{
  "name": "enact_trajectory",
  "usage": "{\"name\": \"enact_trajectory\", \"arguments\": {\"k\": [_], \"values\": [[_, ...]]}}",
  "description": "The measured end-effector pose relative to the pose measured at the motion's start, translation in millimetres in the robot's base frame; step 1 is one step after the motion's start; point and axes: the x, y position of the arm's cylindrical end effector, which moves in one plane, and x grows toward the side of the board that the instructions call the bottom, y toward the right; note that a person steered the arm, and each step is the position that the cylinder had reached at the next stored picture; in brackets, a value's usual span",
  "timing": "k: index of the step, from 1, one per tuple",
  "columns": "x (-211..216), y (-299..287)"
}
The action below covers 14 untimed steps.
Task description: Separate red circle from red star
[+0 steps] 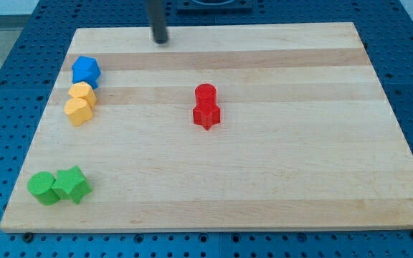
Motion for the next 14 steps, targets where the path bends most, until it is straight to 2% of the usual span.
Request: {"name": "enact_trajectory", "arguments": {"k": [1, 3, 4, 5, 6, 7, 9, 11, 14], "values": [[23, 59], [108, 36], [132, 15], [136, 13], [159, 13], [160, 21], [160, 78], [157, 94], [154, 151]]}}
